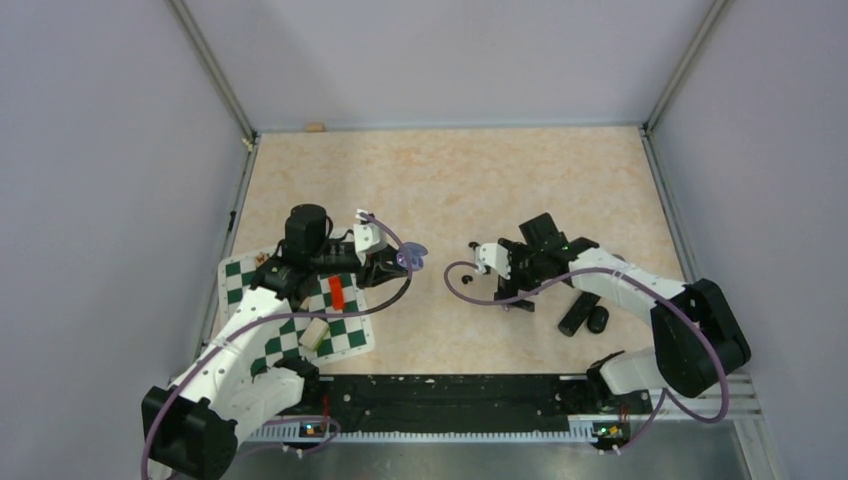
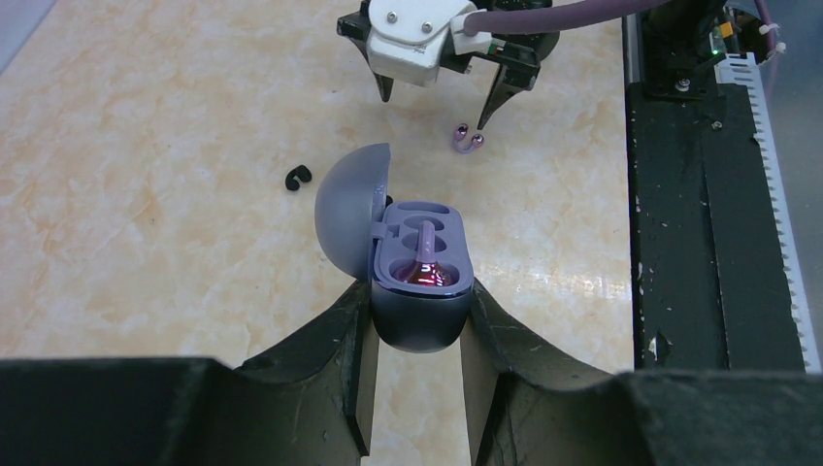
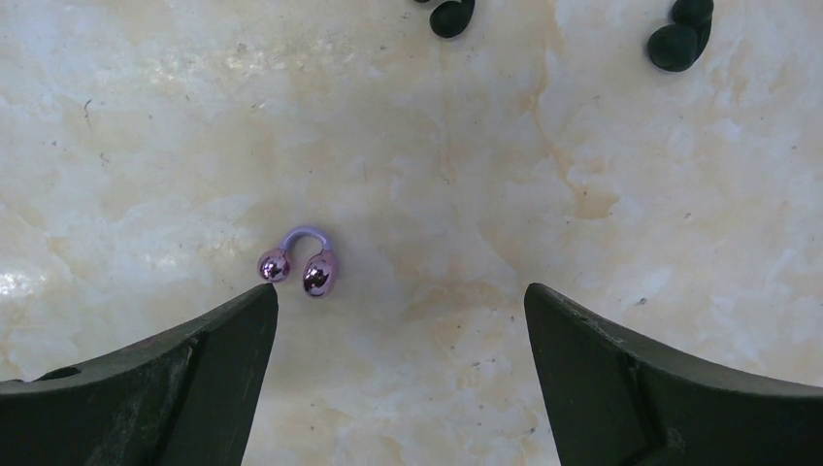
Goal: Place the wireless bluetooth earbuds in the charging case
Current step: Adjust the right earbud at the center of the board.
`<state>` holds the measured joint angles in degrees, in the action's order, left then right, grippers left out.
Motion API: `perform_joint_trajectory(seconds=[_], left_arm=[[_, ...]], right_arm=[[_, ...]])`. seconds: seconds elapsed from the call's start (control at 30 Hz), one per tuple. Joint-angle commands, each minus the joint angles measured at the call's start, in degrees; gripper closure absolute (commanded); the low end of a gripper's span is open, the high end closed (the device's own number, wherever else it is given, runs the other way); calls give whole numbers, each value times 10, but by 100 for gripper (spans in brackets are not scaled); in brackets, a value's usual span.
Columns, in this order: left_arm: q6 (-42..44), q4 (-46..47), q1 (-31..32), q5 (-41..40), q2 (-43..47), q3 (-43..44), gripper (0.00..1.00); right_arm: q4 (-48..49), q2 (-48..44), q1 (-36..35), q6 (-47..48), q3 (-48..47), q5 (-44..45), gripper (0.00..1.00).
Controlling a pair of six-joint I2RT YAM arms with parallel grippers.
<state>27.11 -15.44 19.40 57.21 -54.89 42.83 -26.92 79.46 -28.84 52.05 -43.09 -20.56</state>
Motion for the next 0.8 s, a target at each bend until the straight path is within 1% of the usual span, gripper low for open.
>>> perform_joint_trajectory(seconds=[0.0,0.1,0.17,0.77], left_arm=[[2,22,-2,17,3,7,100],[1,23,-1,17,3,7,100],[0,23,-1,18,2,8,100],[0,22,-2,21,4,8,100]], right_arm=[[0,-41,-8,44,12,-16,3],[-12,-43,-10,59,17,-29,3],[-13,-38,-16,66,22,-21,3],[79,-10,-44,33,48,36,1]])
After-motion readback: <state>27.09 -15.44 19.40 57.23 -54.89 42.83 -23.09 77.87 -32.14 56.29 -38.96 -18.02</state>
